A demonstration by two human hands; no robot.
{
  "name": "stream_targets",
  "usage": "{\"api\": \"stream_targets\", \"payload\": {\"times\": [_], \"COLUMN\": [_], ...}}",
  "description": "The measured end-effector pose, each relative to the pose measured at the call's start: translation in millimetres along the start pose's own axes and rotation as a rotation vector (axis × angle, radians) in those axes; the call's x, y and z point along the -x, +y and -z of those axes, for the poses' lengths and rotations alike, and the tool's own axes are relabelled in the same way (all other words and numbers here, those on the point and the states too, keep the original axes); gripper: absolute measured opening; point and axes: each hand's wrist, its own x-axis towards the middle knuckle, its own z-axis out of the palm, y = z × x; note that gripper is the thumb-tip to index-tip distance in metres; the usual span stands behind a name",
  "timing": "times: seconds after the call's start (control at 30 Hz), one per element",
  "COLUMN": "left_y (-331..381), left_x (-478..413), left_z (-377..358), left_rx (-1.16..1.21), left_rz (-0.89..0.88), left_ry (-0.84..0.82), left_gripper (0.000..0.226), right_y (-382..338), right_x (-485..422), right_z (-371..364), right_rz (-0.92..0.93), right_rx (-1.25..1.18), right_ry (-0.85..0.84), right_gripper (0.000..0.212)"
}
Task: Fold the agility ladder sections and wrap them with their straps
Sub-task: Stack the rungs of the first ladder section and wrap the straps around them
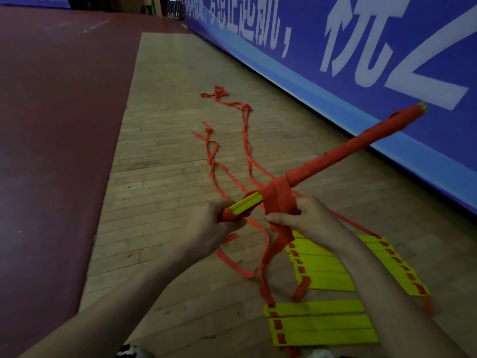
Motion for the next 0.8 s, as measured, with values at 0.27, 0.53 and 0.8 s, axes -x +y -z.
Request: {"api": "stream_targets", "payload": {"times": [0.27, 0.53, 0.8], "left_y": [8.8, 16.2, 11.6], "left_x": [-1.6, 6.8, 12.9], "left_z": [10.3, 16.9, 5.1], "left_rx": [0.412, 0.818, 1.185], "left_rz": [0.073, 0.154, 0.256], "left_ry": [-0.151, -0.424, -0.834], "left_gripper": [0.011, 0.046, 0.052], "right_y": [-14.9, -15.5, -19.9], "right_x": [7.0, 6.8, 7.9], "right_z": [-6.9, -0.8, -5.9], "right_rz": [0.107, -0.026, 0.055], "right_rx": [-0.165, -0.229, -0.366], "right_ry": [-0.055, -0.048, -0.116], "right_gripper": [0.018, 0.027, 0.012]}}
